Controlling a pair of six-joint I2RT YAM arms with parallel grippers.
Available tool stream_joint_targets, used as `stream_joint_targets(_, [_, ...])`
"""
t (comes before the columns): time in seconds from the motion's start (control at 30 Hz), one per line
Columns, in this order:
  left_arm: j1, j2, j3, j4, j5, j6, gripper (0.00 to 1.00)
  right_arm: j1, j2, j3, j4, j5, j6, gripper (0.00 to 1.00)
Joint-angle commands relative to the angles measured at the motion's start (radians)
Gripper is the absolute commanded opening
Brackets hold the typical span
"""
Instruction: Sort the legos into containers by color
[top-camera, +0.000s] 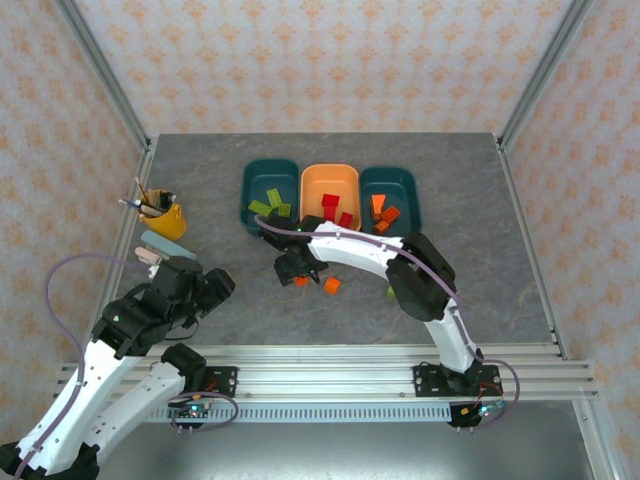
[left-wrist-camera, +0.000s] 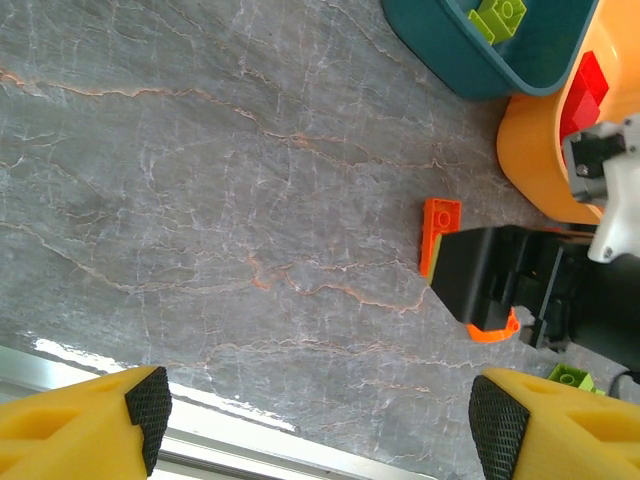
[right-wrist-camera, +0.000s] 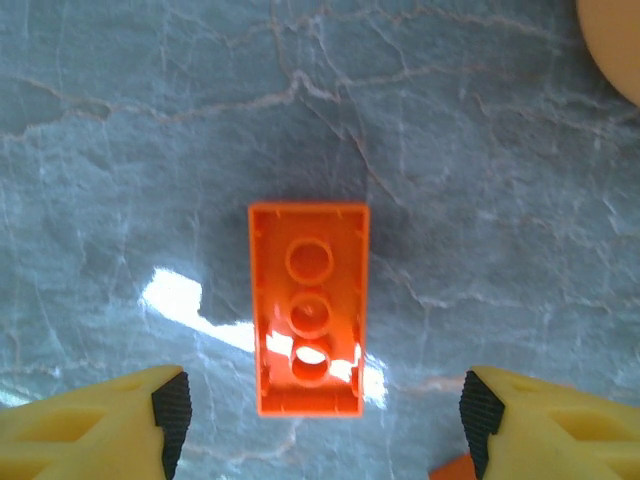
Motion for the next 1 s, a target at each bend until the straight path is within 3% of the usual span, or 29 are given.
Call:
stream_joint_targets(0.0, [-0.005, -0.01, -0.007, -0.038, -0.039, -0.022, 0.81, 0.002, 0.046, 0.063, -0.048, 0.028, -0.016, 0.69])
stream_joint_targets(0.53, [-0.006, -0.007, -0.005, -0.014, -0.03, -0.017, 0.81, -0.014, 0.14, 0.114, -0.073, 0.014, 0.018, 0.43])
stream_joint_targets(0.97, [-0.005, 0.016, 0.002, 0.018, -0.011, -0.001, 0.81, -0.031, 0.125, 0.134, -0.09, -0.002, 0.019, 0.3])
